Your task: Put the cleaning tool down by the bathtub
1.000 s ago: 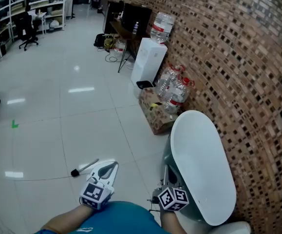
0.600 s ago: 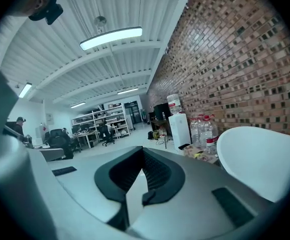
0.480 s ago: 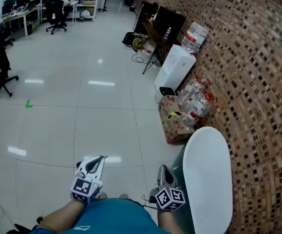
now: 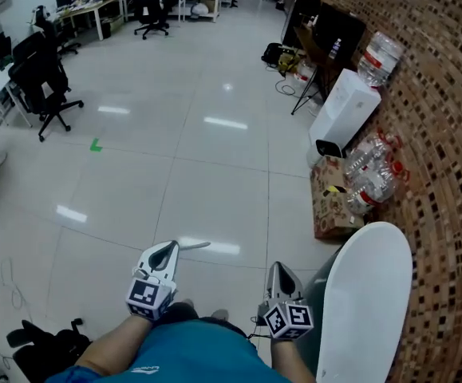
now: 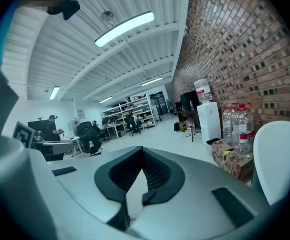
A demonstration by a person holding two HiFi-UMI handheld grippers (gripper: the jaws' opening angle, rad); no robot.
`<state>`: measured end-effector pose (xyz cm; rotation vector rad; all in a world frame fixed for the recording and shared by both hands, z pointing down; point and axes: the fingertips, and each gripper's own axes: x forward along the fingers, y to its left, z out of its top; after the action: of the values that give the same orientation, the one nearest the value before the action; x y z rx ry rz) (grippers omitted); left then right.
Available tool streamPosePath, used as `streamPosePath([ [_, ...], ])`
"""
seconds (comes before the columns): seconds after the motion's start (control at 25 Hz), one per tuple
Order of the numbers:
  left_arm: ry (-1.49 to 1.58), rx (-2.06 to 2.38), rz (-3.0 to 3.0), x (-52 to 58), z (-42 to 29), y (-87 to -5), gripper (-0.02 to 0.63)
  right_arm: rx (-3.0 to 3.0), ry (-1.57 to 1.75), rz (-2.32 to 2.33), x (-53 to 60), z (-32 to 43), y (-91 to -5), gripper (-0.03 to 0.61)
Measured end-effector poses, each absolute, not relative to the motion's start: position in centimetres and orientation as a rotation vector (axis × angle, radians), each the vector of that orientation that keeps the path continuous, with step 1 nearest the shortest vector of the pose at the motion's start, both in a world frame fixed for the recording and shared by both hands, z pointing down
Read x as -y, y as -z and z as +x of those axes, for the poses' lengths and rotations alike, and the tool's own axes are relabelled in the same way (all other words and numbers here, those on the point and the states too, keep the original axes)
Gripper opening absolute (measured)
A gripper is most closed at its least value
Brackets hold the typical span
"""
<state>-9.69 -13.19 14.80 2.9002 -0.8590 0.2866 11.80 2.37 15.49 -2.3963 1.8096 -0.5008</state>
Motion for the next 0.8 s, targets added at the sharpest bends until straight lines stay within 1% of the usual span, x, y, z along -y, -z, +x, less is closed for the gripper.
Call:
streamPosePath([
  [0.16,-0.277,0.942,2.862,14.0,-9.9,-15.5,0.002,-1.905,0.513,-2.364,-0.6,12.3,-17.1,0.009],
  [0.44,-0.282,0.983,2.83,18.0,-12.4,-16.2,0.002,-1.984,0.568,-2.376,3.7,11.0,-19.0,0.011],
  [0.8,-0.326,0.977,2.81,23.8,-18.4,-19.6,0.002,-2.128,0.68,-2.346,12.1,4.8,-23.8,0.011],
])
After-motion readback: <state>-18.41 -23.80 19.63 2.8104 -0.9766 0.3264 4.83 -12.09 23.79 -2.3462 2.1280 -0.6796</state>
